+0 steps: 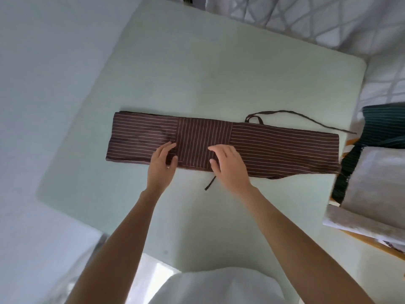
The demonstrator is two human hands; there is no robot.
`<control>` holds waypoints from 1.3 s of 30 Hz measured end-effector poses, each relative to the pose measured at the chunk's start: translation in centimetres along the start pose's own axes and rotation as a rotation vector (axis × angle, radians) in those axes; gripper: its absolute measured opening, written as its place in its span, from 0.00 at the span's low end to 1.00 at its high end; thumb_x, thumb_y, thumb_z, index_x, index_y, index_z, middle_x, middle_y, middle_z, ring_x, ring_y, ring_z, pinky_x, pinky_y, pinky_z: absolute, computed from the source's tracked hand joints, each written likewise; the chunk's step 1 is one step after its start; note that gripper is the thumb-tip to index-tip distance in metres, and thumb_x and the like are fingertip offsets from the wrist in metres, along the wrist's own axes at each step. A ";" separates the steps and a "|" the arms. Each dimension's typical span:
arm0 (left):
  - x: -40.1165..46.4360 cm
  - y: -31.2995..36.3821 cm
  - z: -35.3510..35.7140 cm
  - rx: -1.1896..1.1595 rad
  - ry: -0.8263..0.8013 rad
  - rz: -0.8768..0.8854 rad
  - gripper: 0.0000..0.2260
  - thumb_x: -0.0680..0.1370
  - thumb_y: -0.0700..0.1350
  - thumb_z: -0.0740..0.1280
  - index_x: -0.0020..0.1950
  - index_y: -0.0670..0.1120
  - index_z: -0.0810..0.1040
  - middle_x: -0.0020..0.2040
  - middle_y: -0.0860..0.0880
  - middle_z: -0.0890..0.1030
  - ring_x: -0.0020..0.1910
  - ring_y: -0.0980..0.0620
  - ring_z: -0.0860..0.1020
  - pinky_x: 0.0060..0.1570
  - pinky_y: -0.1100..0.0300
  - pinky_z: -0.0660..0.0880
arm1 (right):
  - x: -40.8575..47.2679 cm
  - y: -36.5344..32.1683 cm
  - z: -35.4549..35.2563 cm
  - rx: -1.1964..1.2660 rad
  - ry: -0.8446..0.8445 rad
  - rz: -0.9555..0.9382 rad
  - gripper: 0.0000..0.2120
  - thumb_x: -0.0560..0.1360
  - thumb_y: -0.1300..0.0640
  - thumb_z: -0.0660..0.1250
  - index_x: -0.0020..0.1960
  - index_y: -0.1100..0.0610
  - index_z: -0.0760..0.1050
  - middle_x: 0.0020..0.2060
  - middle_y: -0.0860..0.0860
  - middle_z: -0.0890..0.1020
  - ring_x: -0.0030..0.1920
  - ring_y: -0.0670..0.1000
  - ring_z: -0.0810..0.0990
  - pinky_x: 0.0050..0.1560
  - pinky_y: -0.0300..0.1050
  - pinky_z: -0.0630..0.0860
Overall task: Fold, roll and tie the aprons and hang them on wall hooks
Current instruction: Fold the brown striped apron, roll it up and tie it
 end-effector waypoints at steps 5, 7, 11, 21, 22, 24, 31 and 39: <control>0.2 -7.5 -6.0 0.200 0.152 -0.174 0.18 0.78 0.48 0.65 0.67 0.49 0.72 0.69 0.47 0.71 0.71 0.44 0.62 0.71 0.46 0.56 | 2.9 -1.8 7.0 -0.195 -0.177 0.054 0.13 0.78 0.55 0.63 0.62 0.49 0.75 0.71 0.54 0.67 0.73 0.61 0.60 0.70 0.70 0.51; 0.2 -9.8 -7.3 0.244 0.154 -0.242 0.22 0.76 0.53 0.67 0.69 0.50 0.70 0.72 0.46 0.66 0.74 0.43 0.55 0.71 0.45 0.48 | 2.4 -0.3 8.6 -0.295 -0.257 0.113 0.19 0.80 0.47 0.54 0.71 0.44 0.63 0.76 0.54 0.55 0.76 0.60 0.48 0.69 0.71 0.42; 0.1 -12.8 -8.9 0.286 0.118 -0.348 0.37 0.69 0.62 0.70 0.73 0.51 0.62 0.75 0.42 0.57 0.74 0.40 0.52 0.70 0.43 0.51 | 0.8 0.9 9.8 -0.438 -0.386 0.117 0.29 0.76 0.34 0.39 0.75 0.41 0.41 0.76 0.53 0.40 0.74 0.59 0.35 0.67 0.70 0.34; -0.4 -12.3 -11.4 -0.612 0.282 -0.631 0.06 0.72 0.43 0.72 0.46 0.42 0.79 0.43 0.47 0.81 0.47 0.44 0.80 0.48 0.57 0.77 | -0.8 0.6 10.1 -0.359 -0.427 0.188 0.36 0.70 0.27 0.37 0.74 0.38 0.35 0.74 0.49 0.32 0.72 0.55 0.27 0.66 0.66 0.29; -0.6 -10.9 -11.5 -0.764 0.311 -0.611 0.04 0.72 0.42 0.72 0.43 0.42 0.78 0.42 0.47 0.81 0.47 0.45 0.80 0.49 0.56 0.78 | -0.8 0.4 10.0 -0.332 -0.422 0.203 0.36 0.70 0.27 0.40 0.74 0.38 0.36 0.74 0.49 0.32 0.72 0.54 0.27 0.66 0.66 0.28; -0.7 -6.8 -11.5 -0.935 0.326 -0.526 0.04 0.73 0.41 0.72 0.43 0.42 0.79 0.44 0.46 0.81 0.48 0.47 0.81 0.50 0.56 0.78 | -0.7 0.1 10.0 -0.272 -0.447 0.221 0.35 0.73 0.30 0.49 0.74 0.39 0.39 0.74 0.49 0.33 0.73 0.54 0.28 0.65 0.64 0.27; -0.4 11.3 -6.0 -0.809 0.131 -0.215 0.13 0.71 0.42 0.72 0.54 0.43 0.79 0.45 0.51 0.83 0.45 0.55 0.81 0.50 0.58 0.78 | -2.2 4.5 -0.8 0.613 0.030 0.484 0.16 0.77 0.58 0.65 0.64 0.52 0.73 0.70 0.52 0.67 0.71 0.49 0.63 0.72 0.53 0.60; -5.3 24.4 11.6 -0.354 -0.243 0.143 0.21 0.75 0.40 0.69 0.66 0.46 0.71 0.57 0.48 0.80 0.57 0.51 0.78 0.59 0.57 0.73 | -15.6 16.3 -12.4 0.727 0.492 0.898 0.13 0.77 0.63 0.64 0.58 0.51 0.75 0.58 0.49 0.78 0.57 0.46 0.76 0.59 0.40 0.70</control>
Point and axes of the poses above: each hand's wrist, its own x-axis towards the middle knuckle, its own z-axis out of the palm, y = z × x, the point moved 10 cm from there along x, towards the middle knuckle
